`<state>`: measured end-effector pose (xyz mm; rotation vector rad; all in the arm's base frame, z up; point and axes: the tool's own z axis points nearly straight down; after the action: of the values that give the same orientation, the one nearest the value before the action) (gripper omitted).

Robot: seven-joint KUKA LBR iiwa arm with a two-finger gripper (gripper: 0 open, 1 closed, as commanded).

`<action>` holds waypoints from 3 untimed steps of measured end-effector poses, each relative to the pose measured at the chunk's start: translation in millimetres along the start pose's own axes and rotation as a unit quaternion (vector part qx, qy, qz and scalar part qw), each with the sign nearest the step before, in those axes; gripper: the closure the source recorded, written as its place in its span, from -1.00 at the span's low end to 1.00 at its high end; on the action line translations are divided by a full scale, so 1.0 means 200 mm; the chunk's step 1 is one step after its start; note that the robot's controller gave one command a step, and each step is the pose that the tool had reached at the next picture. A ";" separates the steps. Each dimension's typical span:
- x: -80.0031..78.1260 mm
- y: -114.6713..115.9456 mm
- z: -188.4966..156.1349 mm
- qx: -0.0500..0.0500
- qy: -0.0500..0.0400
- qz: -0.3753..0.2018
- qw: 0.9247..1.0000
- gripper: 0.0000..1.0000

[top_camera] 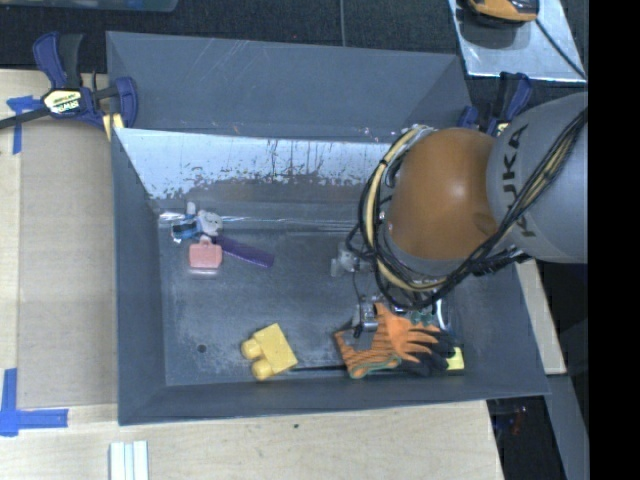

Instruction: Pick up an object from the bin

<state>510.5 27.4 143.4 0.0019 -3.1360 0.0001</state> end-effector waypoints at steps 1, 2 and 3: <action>-0.01 0.00 -0.02 0.000 -0.004 0.001 1.000 -1.00; -0.02 -0.27 0.23 0.000 -0.007 -0.105 0.994 -1.00; 0.02 -0.40 0.31 0.000 -0.004 -0.135 0.991 -1.00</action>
Offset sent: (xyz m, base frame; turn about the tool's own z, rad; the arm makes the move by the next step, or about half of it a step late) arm 0.0011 -0.0822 -0.0734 -0.2895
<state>505.6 -51.9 82.1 0.4252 -3.1154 0.0004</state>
